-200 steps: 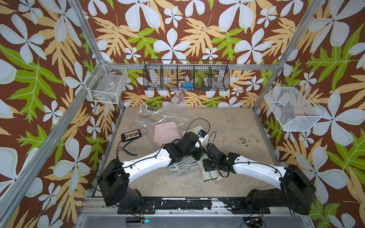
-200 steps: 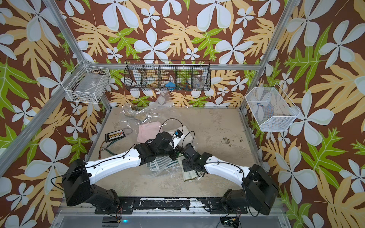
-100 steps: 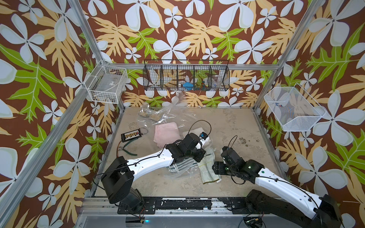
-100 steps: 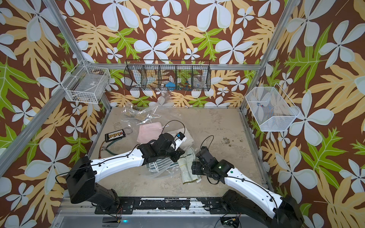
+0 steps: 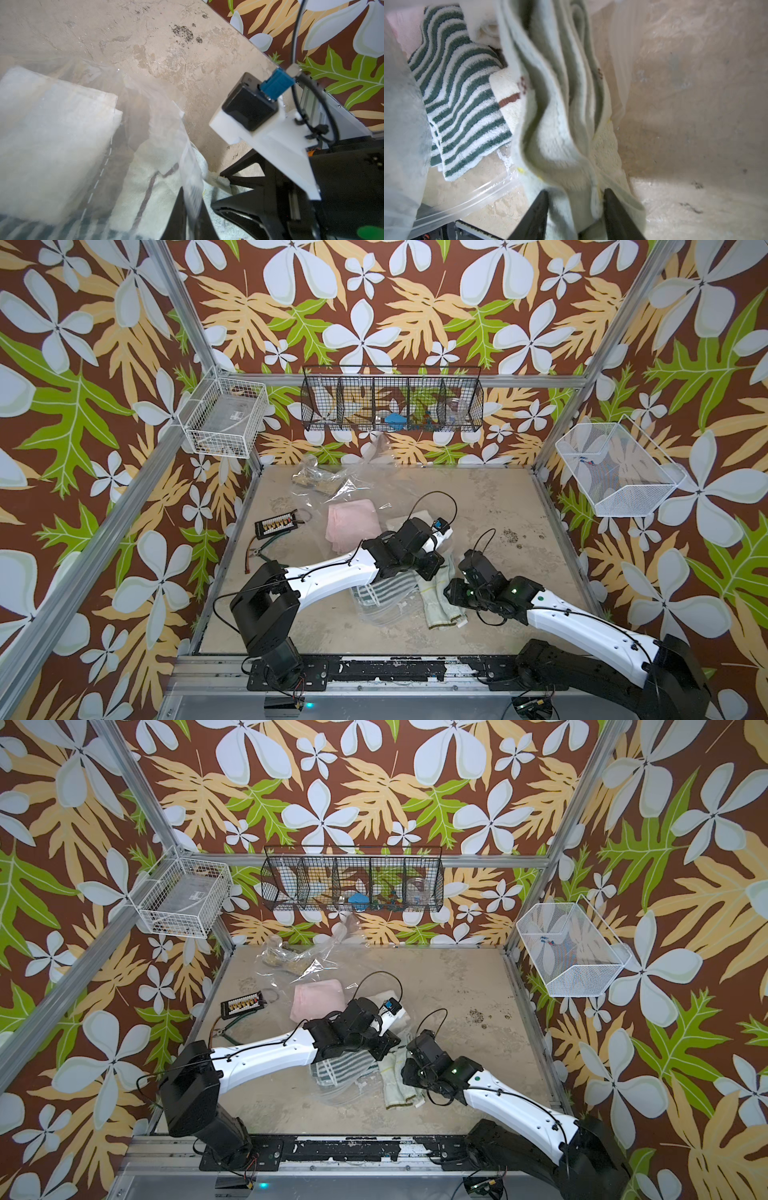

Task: Place the folded towel into the vacuum bag
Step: Place the towel in the vacuum bag.

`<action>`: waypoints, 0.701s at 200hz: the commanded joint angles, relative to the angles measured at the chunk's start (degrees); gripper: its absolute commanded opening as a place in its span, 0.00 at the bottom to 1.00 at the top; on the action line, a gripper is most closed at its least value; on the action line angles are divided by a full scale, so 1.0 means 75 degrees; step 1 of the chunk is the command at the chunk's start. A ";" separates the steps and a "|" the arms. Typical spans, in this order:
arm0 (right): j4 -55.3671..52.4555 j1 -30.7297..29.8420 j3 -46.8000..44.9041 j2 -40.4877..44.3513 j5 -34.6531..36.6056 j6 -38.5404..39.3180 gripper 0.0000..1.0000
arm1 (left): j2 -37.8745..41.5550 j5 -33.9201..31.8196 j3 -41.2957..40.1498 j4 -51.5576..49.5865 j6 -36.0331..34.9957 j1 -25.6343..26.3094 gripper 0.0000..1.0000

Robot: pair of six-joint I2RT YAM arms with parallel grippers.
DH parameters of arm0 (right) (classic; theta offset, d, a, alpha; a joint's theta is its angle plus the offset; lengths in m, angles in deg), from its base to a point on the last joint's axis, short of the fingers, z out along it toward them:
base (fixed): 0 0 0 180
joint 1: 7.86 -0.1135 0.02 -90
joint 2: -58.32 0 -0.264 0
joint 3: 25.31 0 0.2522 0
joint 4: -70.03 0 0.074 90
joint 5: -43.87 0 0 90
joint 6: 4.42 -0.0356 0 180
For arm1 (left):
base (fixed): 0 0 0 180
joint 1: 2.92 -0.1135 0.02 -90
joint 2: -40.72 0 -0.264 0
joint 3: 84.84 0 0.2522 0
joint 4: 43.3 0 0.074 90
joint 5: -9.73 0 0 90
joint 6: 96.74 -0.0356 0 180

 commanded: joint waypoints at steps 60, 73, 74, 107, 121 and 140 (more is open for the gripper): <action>0.1465 -0.1088 -0.0470 0.0432 0.1648 0.2399 0.16 | -0.0227 -0.0192 0.0446 -0.0087 -0.0567 0.0023 0.08; 0.1580 -0.1517 -0.0450 0.0585 0.1706 0.2750 0.12 | -0.0233 -0.0347 0.0502 -0.0087 -0.0630 0.0013 0.08; 0.1592 -0.1552 -0.0450 0.0594 0.1707 0.2774 0.11 | -0.0236 -0.0356 0.0510 -0.0091 -0.0632 0.0007 0.08; 0.1893 -0.1903 -0.0571 0.0544 0.1218 0.3082 0.05 | -0.0406 -0.0302 0.0881 -0.0054 -0.0591 0.0010 0.08; 0.2111 -0.1898 -0.0664 0.0544 0.1224 0.3087 0.01 | -0.0417 -0.0110 0.0986 -0.0037 -0.0501 0.0010 0.08; 0.2032 -0.1618 -0.0612 0.0476 0.1530 0.3080 0.00 | -0.0316 0.0013 0.0907 0.0020 -0.0458 0.0008 0.08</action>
